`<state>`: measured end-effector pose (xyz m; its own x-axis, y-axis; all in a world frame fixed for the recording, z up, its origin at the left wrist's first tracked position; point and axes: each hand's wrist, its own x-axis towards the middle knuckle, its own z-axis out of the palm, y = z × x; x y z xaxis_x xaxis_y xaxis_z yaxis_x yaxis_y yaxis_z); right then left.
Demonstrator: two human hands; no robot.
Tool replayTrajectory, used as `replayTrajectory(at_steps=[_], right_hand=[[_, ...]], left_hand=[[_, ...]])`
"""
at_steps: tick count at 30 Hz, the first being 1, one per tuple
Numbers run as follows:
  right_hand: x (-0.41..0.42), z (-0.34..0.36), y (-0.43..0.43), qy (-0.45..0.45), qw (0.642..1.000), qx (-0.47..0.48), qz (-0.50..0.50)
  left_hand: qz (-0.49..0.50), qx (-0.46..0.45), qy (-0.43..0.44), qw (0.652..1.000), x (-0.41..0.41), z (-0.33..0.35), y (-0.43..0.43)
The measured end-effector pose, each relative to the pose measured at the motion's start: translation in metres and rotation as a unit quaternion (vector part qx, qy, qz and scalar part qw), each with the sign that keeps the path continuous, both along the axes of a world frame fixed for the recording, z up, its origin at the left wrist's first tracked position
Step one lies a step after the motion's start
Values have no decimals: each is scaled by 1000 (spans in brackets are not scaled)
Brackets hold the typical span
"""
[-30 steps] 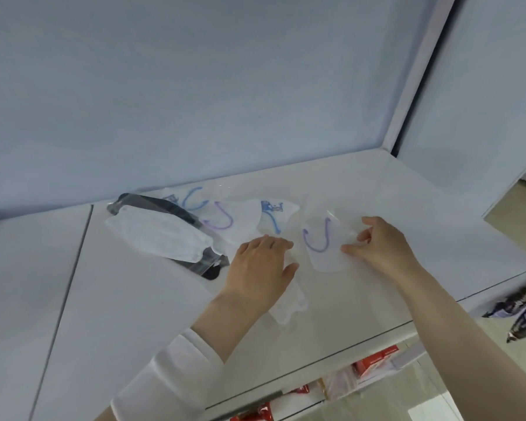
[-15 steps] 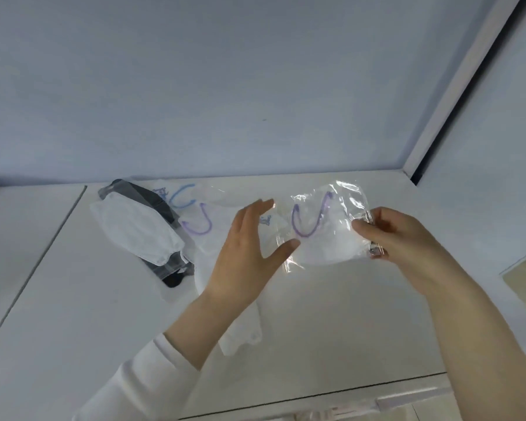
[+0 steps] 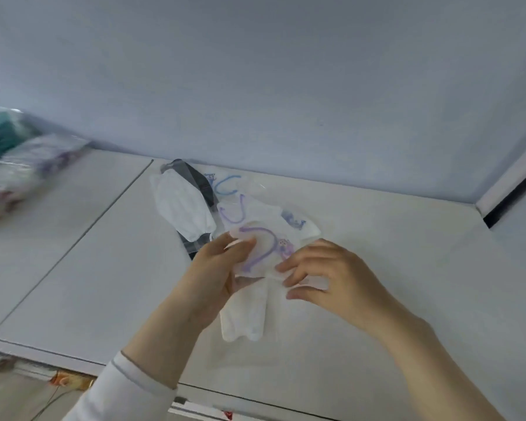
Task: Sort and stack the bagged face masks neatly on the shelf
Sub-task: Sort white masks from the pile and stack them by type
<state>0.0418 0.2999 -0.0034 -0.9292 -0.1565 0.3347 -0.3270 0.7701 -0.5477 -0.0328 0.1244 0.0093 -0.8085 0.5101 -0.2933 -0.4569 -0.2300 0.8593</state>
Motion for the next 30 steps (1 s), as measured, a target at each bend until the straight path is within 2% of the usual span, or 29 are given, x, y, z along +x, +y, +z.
replayTrajectory(at_steps=[2,5,6,8,9,11,14,19,22,24,26,30], right_hand=[[-12,3,-5,-33,998,-49,19],[-47,1,-4,6,987,-125,-99],[-63,-3,-4,8,982,-103,-157],[-96,-11,-6,-76,968,-19,-239],[-109,-17,-8,-125,958,25,-255],[-125,-27,-11,-155,948,92,-260],[-130,-31,-8,-141,949,72,-274],[-130,-31,0,-170,930,101,-310],[-132,-27,5,-199,921,85,-324],[-130,-26,12,-217,919,22,-328],[-124,-25,18,-195,917,-106,-331],[-102,-6,26,-47,915,-223,-332]], left_hand=[[67,-23,12,997,-9,-6,-17],[143,-34,25,989,-23,-6,-45],[156,-30,28,987,-26,-5,-53],[178,-21,28,983,-32,-4,-67],[188,-19,25,982,-34,-4,-75],[205,-15,24,978,-39,-5,-88],[221,-8,34,975,-46,-7,-107],[224,2,34,974,-51,-7,-112],[214,-9,34,976,-53,-7,-106],[202,-12,39,979,-54,-7,-103],[191,-10,42,981,-55,-6,-100],[178,-14,42,983,-57,-7,-96]])
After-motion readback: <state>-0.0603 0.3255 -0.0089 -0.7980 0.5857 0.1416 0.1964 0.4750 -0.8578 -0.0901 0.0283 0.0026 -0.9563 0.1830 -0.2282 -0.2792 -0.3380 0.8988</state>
